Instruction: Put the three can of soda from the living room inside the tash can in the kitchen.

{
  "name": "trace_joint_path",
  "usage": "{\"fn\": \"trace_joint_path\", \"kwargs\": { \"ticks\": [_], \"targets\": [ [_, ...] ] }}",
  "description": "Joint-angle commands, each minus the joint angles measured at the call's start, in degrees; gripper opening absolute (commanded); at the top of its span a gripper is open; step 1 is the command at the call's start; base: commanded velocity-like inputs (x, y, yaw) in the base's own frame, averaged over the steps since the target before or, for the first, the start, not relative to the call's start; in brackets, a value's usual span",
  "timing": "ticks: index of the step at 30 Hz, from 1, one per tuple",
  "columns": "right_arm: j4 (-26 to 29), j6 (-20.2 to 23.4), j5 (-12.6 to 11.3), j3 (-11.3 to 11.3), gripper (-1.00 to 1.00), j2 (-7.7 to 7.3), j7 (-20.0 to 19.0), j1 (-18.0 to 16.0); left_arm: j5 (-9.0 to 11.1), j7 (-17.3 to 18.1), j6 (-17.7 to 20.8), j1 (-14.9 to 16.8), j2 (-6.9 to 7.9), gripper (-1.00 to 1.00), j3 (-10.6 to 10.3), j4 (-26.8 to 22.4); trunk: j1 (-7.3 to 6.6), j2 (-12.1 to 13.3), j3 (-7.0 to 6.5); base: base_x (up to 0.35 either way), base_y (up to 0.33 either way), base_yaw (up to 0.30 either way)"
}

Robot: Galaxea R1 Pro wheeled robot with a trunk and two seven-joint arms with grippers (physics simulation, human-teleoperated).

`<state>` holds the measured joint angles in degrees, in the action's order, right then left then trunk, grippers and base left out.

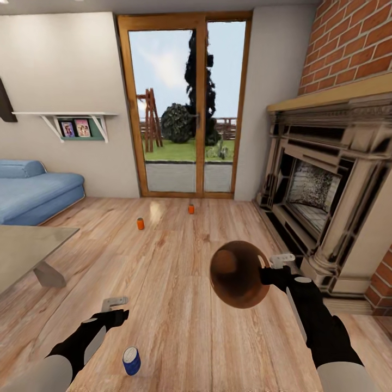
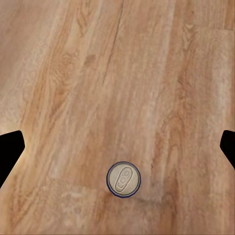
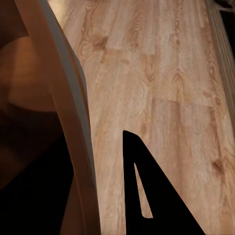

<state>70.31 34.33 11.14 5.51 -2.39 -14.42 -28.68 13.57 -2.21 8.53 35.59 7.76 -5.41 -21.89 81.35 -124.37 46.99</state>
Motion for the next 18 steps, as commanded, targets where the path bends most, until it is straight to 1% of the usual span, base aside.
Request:
{"fn": "trace_joint_path", "kwargs": {
  "ticks": [1, 18],
  "targets": [
    [0.1, 0.0, -0.5, 0.0, -1.00, 0.01, 0.0, 0.0, 0.0, 0.0, 0.0, 0.0, -0.01, 1.00, 0.0, 0.0, 0.22, -0.4, 0.27, 0.000, 0.000, 0.000],
    [0.1, 0.0, -0.5, -0.1, -1.00, 0.02, 0.0, 0.0, 0.0, 0.0, 0.0, 0.0, -0.03, 1.00, 0.0, 0.0, 3.95, -7.2, 4.86, 0.000, 0.000, 0.000]
  ]
}}
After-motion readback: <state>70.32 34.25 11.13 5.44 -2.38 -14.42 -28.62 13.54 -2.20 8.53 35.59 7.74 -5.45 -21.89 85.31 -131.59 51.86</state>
